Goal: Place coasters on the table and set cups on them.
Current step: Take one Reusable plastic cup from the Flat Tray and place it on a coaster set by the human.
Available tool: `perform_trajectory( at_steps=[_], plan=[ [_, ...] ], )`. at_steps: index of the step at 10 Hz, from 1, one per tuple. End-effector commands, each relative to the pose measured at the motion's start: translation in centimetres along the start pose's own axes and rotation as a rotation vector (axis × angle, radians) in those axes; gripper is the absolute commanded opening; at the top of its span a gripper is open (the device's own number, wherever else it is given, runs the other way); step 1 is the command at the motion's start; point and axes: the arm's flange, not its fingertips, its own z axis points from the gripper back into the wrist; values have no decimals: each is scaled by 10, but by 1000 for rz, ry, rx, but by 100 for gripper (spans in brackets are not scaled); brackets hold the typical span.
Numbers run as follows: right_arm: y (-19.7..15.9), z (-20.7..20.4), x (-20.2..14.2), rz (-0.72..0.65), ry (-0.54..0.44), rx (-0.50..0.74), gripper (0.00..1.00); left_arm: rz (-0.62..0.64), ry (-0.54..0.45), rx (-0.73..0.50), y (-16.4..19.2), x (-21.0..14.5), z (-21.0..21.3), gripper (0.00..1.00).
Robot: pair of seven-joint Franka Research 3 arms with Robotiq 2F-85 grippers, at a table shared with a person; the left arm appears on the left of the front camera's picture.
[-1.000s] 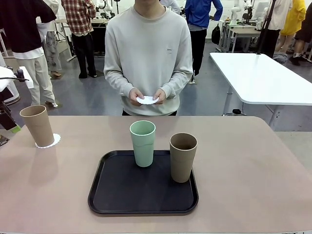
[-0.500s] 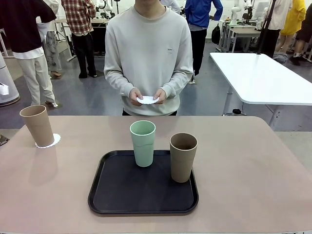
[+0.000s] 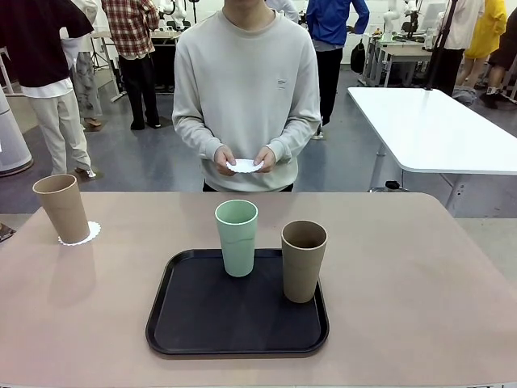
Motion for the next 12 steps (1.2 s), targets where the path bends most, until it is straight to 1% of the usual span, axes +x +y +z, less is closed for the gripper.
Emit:
perform_trajectory(
  at_steps=[1, 2, 3, 4, 5, 6, 7, 8, 10, 12],
  plan=[
    [0, 0, 2, 17, -11, 25, 100, 33, -248, -678, 51, -33, 78, 100],
    [0, 0, 2, 17, -11, 25, 100, 50, -323, -747, 78, -54, 94, 100],
    [0, 0, 2, 17, -11, 25, 100, 119, -377, -821, 116, -63, 102, 100],
    [0, 0, 2, 17, -11, 25, 100, 234, -371, -879, 155, -70, 97, 100],
    [0, 0, 2, 17, -11, 25, 100, 284, -360, -958, 184, -75, 83, 100],
    [0, 0, 2, 17, -11, 25, 100, 344, -340, -1008, 209, -73, 69, 100],
    [0, 0, 2, 17, -11, 25, 100, 387, -350, -1024, 224, -73, 54, 100],
    [0, 0, 2, 17, -11, 25, 100, 387, -373, -1047, 234, -75, 41, 100],
    [0, 0, 2, 17, -11, 25, 100, 375, -344, -1085, 251, -75, 18, 100],
    [0, 0, 2, 17, -11, 25, 100, 345, -330, -1104, 257, -82, 9, 100]
  ],
)
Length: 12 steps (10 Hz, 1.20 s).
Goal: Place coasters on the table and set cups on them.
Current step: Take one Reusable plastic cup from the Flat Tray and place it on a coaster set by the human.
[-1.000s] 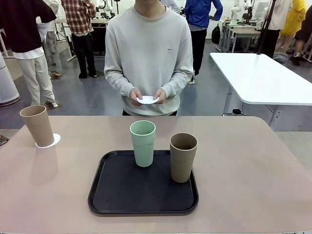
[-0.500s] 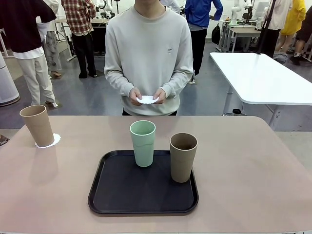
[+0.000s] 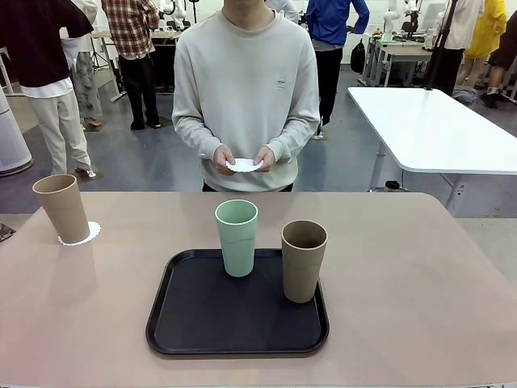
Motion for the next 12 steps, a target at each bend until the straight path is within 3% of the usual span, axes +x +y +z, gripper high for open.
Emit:
perform_trajectory(
  at_steps=[1, 7, 8, 12],
  plan=[
    [0, -1, 2, 18, -11, 25, 100, -28, 33, 4, 0, 1, 10, 100],
    [0, -1, 2, 18, -11, 25, 100, -53, 6, 95, 8, 5, 0, 100],
    [0, -1, 2, 18, -11, 25, 100, -32, 6, 27, 6, 11, 0, 100],
    [0, -1, 2, 18, -11, 25, 100, -32, 6, 27, 6, 11, 0, 100]
  ],
)
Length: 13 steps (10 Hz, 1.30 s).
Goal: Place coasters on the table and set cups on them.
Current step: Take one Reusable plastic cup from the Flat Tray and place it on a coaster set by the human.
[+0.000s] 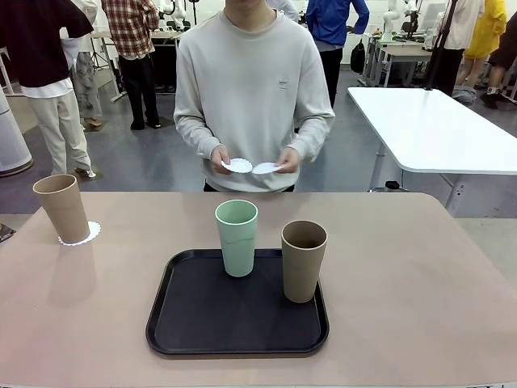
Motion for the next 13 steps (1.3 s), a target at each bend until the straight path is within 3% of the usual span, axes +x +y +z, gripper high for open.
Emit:
perform_trajectory(
  at_steps=[1, 13],
  plan=[
    [0, -1, 2, 18, -11, 25, 100, 3, -3, -15, -1, -2, 1, 100],
    [0, -1, 2, 18, -11, 25, 100, 3, -3, -15, -1, -2, 1, 100]
  ],
)
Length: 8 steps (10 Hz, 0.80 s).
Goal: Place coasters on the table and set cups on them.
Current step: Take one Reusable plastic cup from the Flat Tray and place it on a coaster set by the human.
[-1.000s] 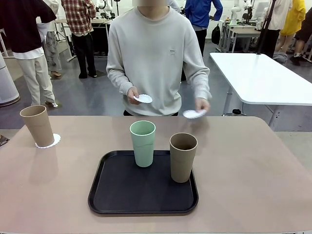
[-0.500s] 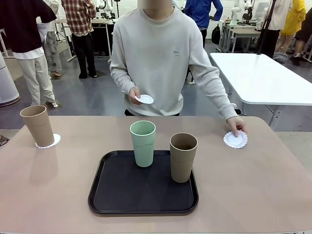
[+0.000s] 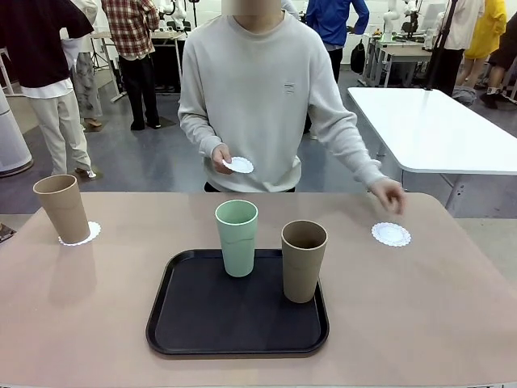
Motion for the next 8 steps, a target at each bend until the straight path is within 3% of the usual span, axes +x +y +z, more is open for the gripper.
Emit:
perform_trajectory(
  at_steps=[1, 8],
  plan=[
    [0, -1, 2, 18, -11, 25, 100, 2, -2, -14, -1, -2, 1, 100],
    [0, -1, 2, 18, -11, 25, 100, 2, -2, -14, -1, -2, 1, 100]
  ],
)
